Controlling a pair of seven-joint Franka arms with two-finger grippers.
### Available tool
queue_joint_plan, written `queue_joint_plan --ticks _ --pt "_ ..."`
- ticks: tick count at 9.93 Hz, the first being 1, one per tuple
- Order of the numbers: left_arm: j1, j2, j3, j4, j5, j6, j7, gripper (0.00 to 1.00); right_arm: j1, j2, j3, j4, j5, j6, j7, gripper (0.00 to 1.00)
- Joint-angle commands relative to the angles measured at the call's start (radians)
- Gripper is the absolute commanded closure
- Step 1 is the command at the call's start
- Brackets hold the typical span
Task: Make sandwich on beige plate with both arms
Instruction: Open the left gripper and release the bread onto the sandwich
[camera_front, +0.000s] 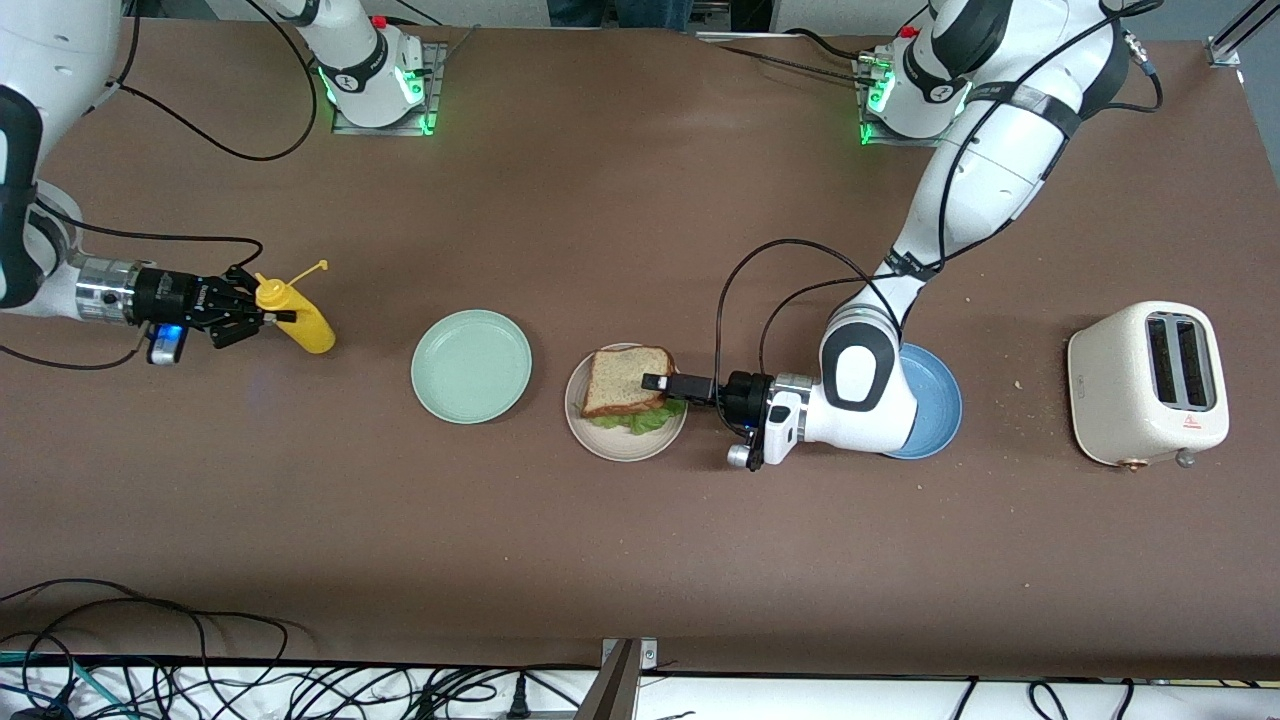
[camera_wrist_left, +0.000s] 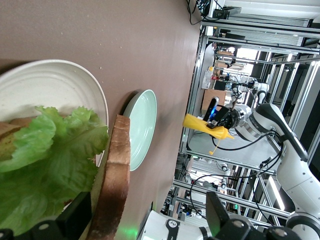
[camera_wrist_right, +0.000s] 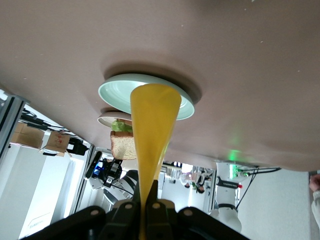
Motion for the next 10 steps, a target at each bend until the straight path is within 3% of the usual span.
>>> queue_joint_plan --ticks 1,4,7,10 --pt "-0.012 0.001 0.025 0.016 -0.021 -0.003 0.009 0.0 -0.045 0.123 0.025 0.111 0.037 -0.11 0.016 1.0" --pt "-0.019 0.002 0.053 0.022 -0.021 -0.003 0.005 0.0 -0.183 0.186 0.17 0.252 0.025 -0.142 0.091 1.0" --pt "-0.039 -0.001 0.099 0.025 -0.004 -0.003 0.002 0.0 -0.176 0.216 0.18 0.263 0.025 -0.086 0.091 1.0" --pt "-0.038 -0.019 0.144 0.043 0.13 -0.005 -0.086 0.0 -0.178 0.263 0.206 0.326 0.022 -0.056 0.093 1.0"
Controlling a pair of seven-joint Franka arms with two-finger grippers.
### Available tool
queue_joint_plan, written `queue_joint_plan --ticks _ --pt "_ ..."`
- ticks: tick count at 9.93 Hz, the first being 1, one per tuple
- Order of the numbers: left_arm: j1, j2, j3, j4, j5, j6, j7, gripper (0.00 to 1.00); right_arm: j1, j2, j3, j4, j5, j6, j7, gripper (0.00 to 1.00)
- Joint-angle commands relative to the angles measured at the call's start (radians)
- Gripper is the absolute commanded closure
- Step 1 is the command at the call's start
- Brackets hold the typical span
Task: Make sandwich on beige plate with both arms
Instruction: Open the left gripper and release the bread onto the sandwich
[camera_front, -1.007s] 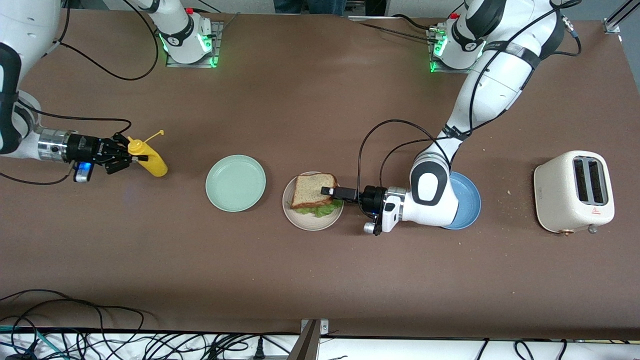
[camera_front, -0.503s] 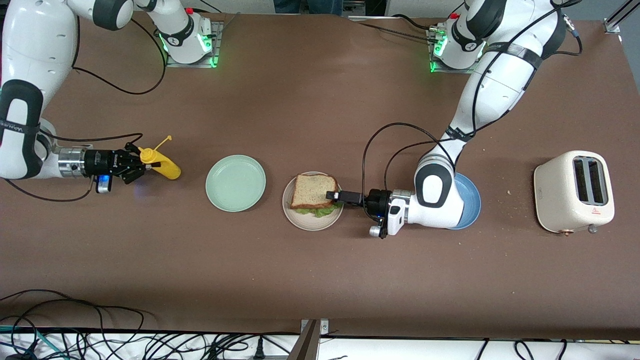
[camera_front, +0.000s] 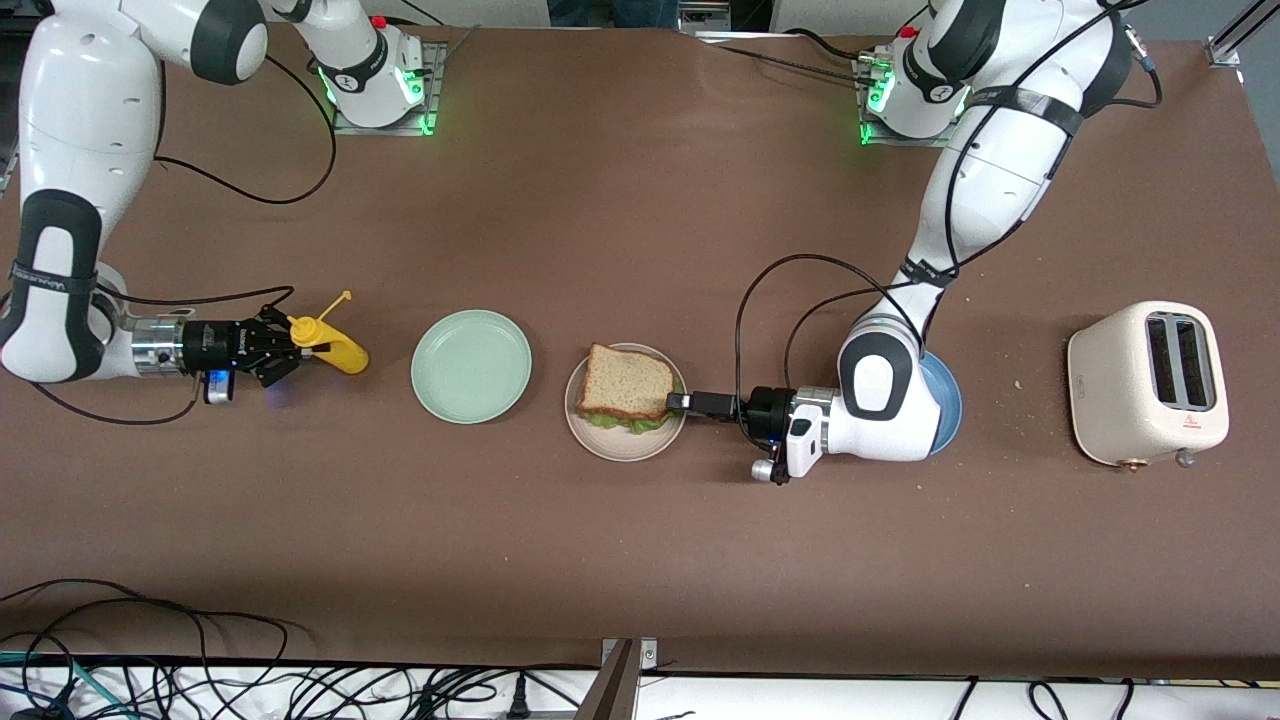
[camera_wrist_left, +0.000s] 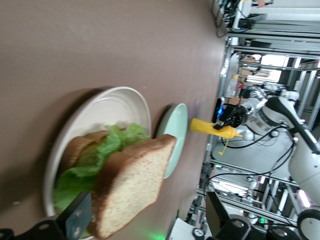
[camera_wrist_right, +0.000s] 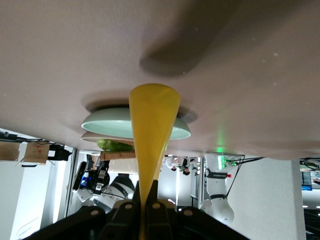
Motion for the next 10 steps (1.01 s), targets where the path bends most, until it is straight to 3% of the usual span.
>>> queue_joint_plan --ticks 1,2,5,6,10 --pt "0.0 -0.028 0.03 0.043 0.13 -0.009 -0.103 0.0 -0.013 0.04 0.012 0.069 0.01 -0.007 0.02 1.0" --pt "0.004 -0.043 0.042 0.046 0.215 -0.009 -0.177 0.0 -0.011 0.049 0.012 0.075 0.012 -0.005 0.02 1.0" --pt "0.01 -0.117 0.065 0.046 0.546 -0.014 -0.309 0.0 -0.011 0.072 0.012 0.101 0.01 -0.005 0.02 0.81" --pt "0.033 -0.137 0.065 0.038 0.637 -0.026 -0.317 0.0 -0.011 0.072 0.012 0.102 0.009 -0.005 0.02 0.55" --pt "0.095 -0.239 0.068 0.026 0.961 -0.199 -0.322 0.0 0.001 0.037 0.004 0.168 -0.037 -0.015 0.014 0.0"
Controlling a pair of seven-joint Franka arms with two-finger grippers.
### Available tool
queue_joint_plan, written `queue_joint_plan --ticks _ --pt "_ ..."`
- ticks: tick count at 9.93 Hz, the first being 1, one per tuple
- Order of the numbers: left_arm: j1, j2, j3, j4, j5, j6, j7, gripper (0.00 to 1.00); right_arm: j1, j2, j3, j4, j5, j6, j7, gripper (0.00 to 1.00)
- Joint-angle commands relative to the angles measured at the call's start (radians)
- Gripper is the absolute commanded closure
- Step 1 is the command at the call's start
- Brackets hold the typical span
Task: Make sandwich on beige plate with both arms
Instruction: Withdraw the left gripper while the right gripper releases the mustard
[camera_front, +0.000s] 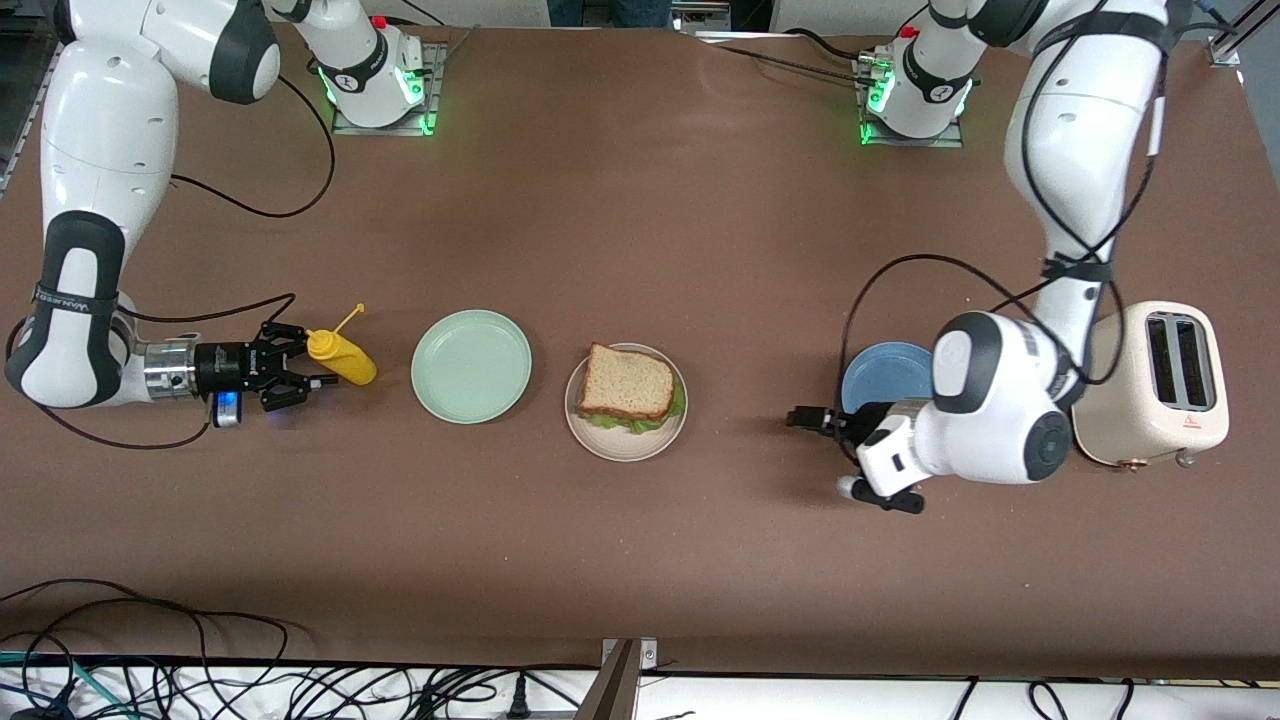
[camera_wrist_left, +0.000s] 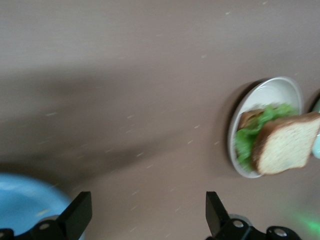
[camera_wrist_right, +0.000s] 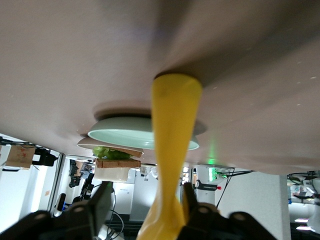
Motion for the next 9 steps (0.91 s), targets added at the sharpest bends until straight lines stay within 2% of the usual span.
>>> queue_joint_plan --ticks 1,4,9 --pt "0.006 -0.077 0.001 -0.037 0.197 -0.056 -0.012 0.0 -0.003 -0.025 -0.012 0.036 -0.054 -0.02 -0.008 0.0" --pt "0.023 -0.126 0.003 -0.037 0.439 -0.138 -0.01 0.0 0.011 -0.094 -0.046 0.108 -0.178 -0.018 -0.035 0.0" --pt "0.061 -0.18 0.03 -0.037 0.468 -0.183 -0.033 0.0 0.017 -0.23 -0.057 0.228 -0.384 -0.017 -0.037 0.0"
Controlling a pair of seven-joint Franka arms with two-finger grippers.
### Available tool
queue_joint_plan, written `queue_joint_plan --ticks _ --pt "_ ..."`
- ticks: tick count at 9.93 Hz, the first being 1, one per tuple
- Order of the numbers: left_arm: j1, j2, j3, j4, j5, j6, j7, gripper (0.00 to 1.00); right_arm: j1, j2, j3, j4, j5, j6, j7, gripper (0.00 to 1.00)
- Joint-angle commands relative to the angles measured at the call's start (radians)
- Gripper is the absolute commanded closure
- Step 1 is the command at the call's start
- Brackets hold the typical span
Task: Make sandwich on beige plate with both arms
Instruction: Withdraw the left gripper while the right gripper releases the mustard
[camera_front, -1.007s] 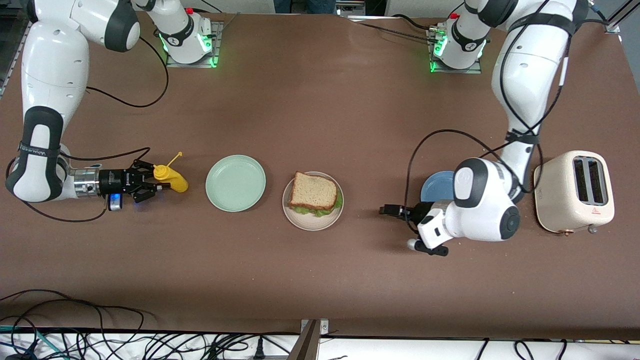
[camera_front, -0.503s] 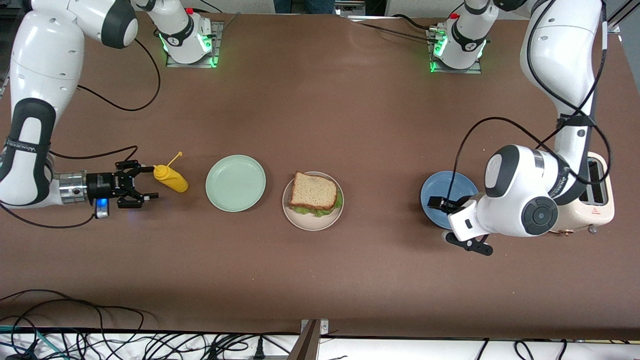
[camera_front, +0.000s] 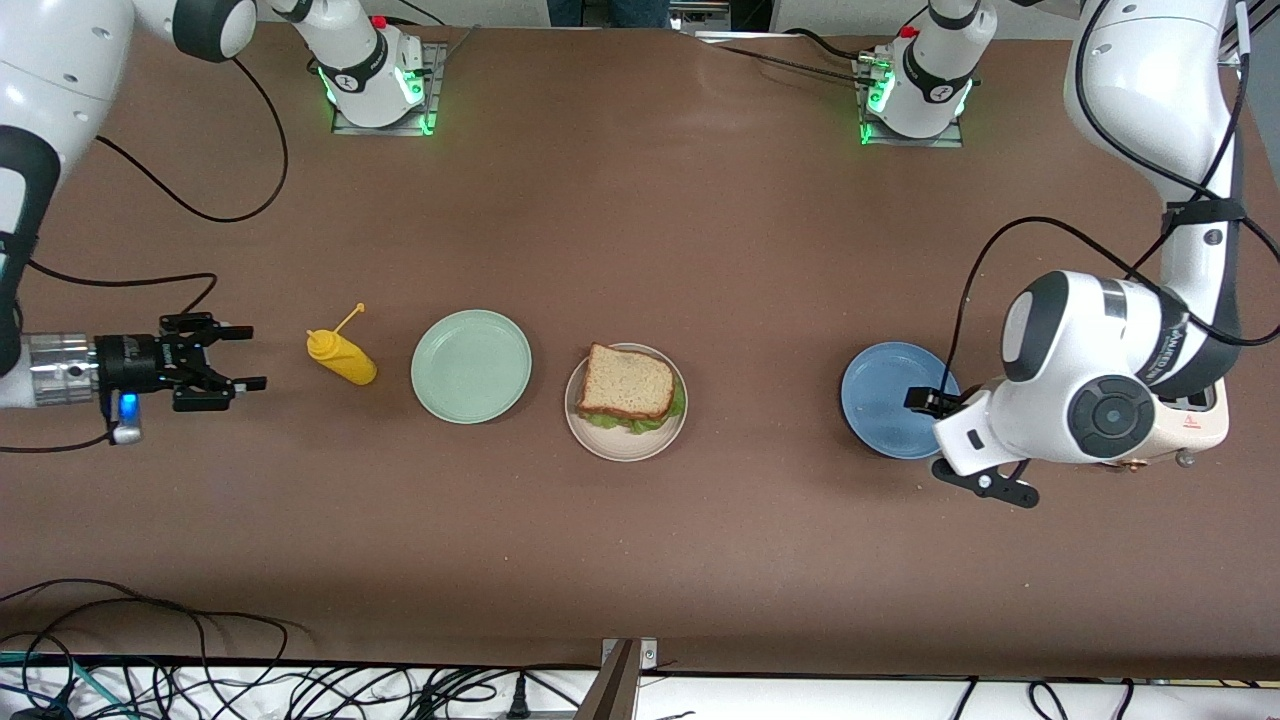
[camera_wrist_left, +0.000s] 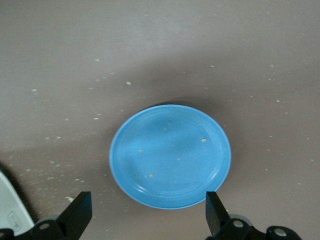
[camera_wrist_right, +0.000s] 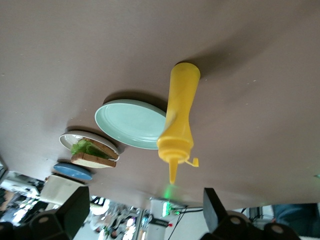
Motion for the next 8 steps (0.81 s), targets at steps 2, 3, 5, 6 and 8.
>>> queue_joint_plan --ticks 2,3,5,6,8 --pt "0.073 -0.077 -0.001 -0.032 0.033 -0.07 -0.007 0.0 0.031 -0.133 -0.005 0.049 -0.159 -0.006 -0.018 0.0" --pt "0.096 -0.088 -0.003 -0.034 0.032 -0.071 0.017 0.0 0.046 -0.174 -0.005 0.049 -0.207 -0.006 -0.04 0.0" --pt "0.154 -0.117 -0.004 -0.047 0.023 -0.071 0.271 0.0 0.079 -0.263 -0.005 0.049 -0.322 -0.004 -0.064 0.0" --pt "0.174 -0.128 -0.004 -0.046 0.015 -0.071 0.389 0.0 0.092 -0.297 -0.003 0.049 -0.378 -0.003 -0.083 0.0" --pt "0.194 -0.157 -0.003 -0.046 -0.014 -0.071 0.39 0.0 0.134 -0.371 0.001 0.049 -0.475 -0.004 -0.104 0.0"
